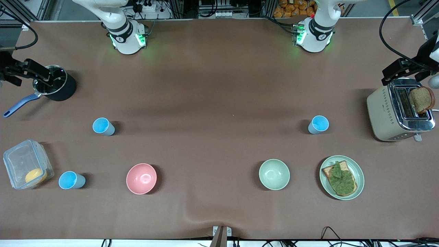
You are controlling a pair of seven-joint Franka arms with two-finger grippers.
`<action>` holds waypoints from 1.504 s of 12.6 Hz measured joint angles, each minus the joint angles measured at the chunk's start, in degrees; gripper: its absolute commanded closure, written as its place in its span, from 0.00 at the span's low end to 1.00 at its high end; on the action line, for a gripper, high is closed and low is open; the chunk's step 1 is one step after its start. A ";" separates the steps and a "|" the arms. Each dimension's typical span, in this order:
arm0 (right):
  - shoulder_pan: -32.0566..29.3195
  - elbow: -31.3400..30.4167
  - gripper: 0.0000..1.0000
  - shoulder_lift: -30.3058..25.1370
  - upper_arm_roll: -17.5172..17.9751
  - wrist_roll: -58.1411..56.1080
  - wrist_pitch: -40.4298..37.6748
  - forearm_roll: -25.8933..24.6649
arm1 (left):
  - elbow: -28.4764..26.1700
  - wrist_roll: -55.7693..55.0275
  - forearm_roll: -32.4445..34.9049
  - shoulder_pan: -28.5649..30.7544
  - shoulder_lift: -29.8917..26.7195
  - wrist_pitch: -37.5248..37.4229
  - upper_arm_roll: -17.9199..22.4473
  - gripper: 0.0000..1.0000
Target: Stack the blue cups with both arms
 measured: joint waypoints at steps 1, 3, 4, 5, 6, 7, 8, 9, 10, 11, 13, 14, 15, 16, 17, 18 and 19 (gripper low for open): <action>0.00 0.00 0.00 0.00 0.00 0.00 -0.11 0.02 | 0.00 -0.44 0.00 0.00 0.00 0.00 0.00 0.00; 0.00 -0.01 0.00 0.00 0.00 0.00 -0.41 0.05 | 0.00 -1.85 0.00 0.00 0.00 0.00 0.00 0.00; 0.00 -0.04 0.00 0.02 0.00 0.00 -0.41 0.06 | 0.00 -2.11 0.00 0.00 0.00 0.00 0.00 0.00; 0.00 -0.08 0.00 0.07 0.00 0.00 -0.41 0.08 | 0.00 -2.30 0.00 0.00 0.00 0.00 0.00 0.00; 0.00 -0.12 0.00 0.15 0.00 0.00 -0.40 0.11 | 0.00 -2.32 0.00 0.00 0.00 0.00 0.00 0.00; 0.01 -0.27 0.00 0.32 0.00 0.00 -0.42 0.17 | 0.00 -2.32 0.00 0.00 0.00 0.00 0.00 0.00; 0.03 -0.59 0.00 0.62 0.03 0.00 -0.42 0.25 | 0.00 -2.32 0.00 0.00 0.00 0.00 0.00 0.00; 0.09 -0.88 0.00 1.10 0.10 0.00 -0.35 0.29 | 0.00 -2.32 0.00 0.00 0.01 0.00 0.00 0.00; 0.11 -1.28 0.00 1.73 0.19 0.00 0.06 0.30 | 0.00 -2.32 0.00 0.00 0.03 0.00 -0.01 0.00; 0.10 -2.05 0.00 2.33 0.20 0.00 1.12 0.31 | 0.00 -2.32 0.00 0.00 0.06 -0.04 -0.03 0.00; 0.11 -5.21 0.00 3.34 0.25 0.00 5.33 0.34 | 0.00 -2.32 0.00 -0.02 0.10 -0.16 -0.14 0.00; 0.12 -7.64 0.00 3.61 0.28 0.00 8.49 0.35 | -0.01 -2.32 0.00 -0.02 0.10 -0.18 -0.19 0.00; 0.13 -10.70 0.00 3.83 0.32 0.00 12.20 0.36 | 0.00 -2.32 0.00 -0.02 0.10 -0.19 -0.20 0.00; 0.18 -14.10 0.00 4.11 0.38 0.00 16.29 0.38 | -0.01 -2.32 0.00 -0.02 0.10 -0.20 -0.20 0.00; 0.33 -18.00 0.00 4.46 0.48 0.00 21.32 0.39 | -0.01 -2.32 0.00 -0.02 0.11 -0.21 -0.20 0.00; 0.42 -21.32 0.00 4.85 0.54 0.00 25.90 0.39 | -0.02 -2.32 0.00 -0.02 0.12 -0.22 -0.20 0.00; 0.44 -24.79 0.00 5.31 0.54 0.00 30.85 0.39 | -0.02 -2.32 0.00 -0.02 0.13 -0.23 -0.19 0.00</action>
